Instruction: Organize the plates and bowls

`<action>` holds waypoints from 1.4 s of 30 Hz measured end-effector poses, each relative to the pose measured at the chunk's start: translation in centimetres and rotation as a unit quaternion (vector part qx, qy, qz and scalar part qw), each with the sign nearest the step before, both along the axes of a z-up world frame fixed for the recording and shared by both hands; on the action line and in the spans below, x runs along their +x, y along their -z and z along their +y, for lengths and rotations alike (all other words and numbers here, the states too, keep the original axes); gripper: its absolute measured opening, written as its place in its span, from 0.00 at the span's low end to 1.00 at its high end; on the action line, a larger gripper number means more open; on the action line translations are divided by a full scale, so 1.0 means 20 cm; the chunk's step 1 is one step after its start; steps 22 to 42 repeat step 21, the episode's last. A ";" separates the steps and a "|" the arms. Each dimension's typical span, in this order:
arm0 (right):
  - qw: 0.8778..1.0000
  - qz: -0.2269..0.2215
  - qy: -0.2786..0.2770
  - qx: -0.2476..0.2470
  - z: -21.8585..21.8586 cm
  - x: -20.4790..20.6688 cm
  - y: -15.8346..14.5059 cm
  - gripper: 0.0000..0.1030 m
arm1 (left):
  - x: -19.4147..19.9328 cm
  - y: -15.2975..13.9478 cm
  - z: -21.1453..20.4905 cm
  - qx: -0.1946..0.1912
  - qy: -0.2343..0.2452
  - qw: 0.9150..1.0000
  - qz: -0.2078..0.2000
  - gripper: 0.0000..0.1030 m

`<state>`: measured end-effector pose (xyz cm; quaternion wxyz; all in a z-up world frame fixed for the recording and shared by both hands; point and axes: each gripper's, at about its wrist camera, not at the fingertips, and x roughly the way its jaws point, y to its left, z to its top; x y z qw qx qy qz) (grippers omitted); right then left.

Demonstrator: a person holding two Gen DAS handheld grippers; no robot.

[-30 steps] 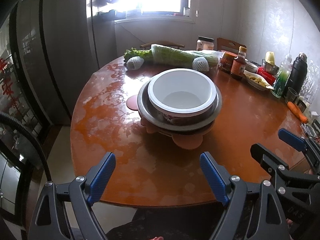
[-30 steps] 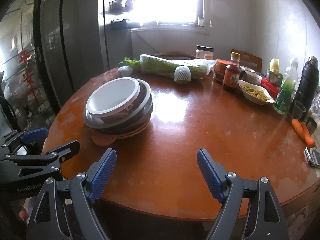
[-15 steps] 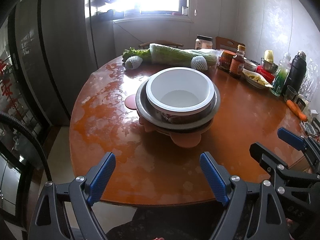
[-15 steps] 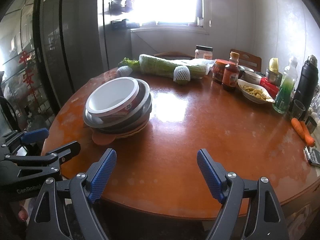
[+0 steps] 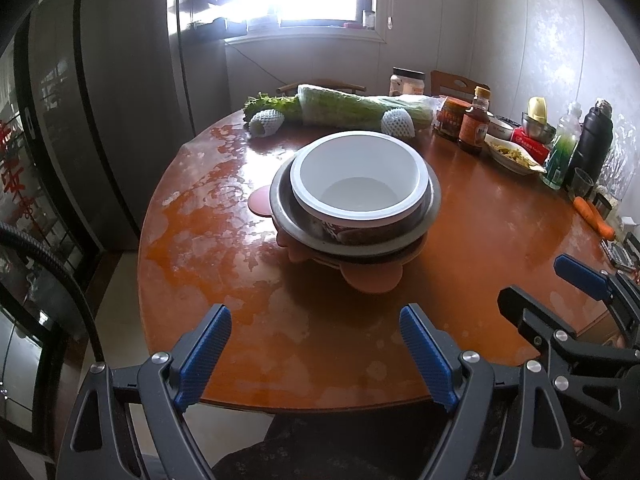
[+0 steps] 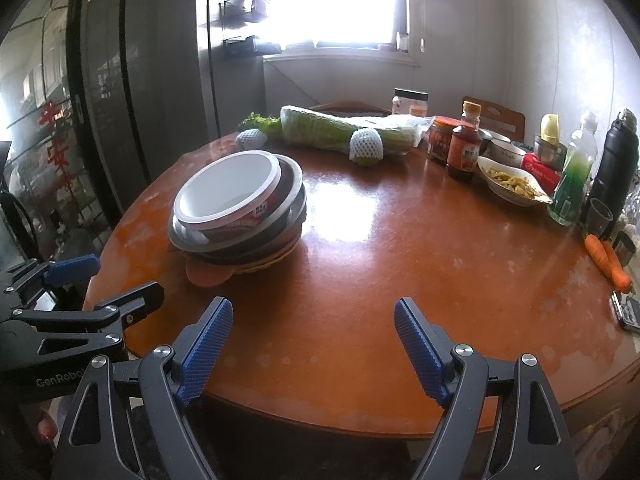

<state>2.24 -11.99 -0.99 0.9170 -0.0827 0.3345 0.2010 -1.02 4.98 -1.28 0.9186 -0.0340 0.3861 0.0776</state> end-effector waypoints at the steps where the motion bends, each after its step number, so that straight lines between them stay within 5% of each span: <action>1: 1.000 0.000 0.000 0.000 0.00 0.00 0.00 0.82 | 0.00 0.00 0.00 0.000 -0.001 1.000 0.000 0.83; 42: 1.000 0.008 0.003 0.006 -0.01 0.02 0.03 0.82 | 0.01 0.04 0.00 0.006 -0.001 1.000 0.009 0.83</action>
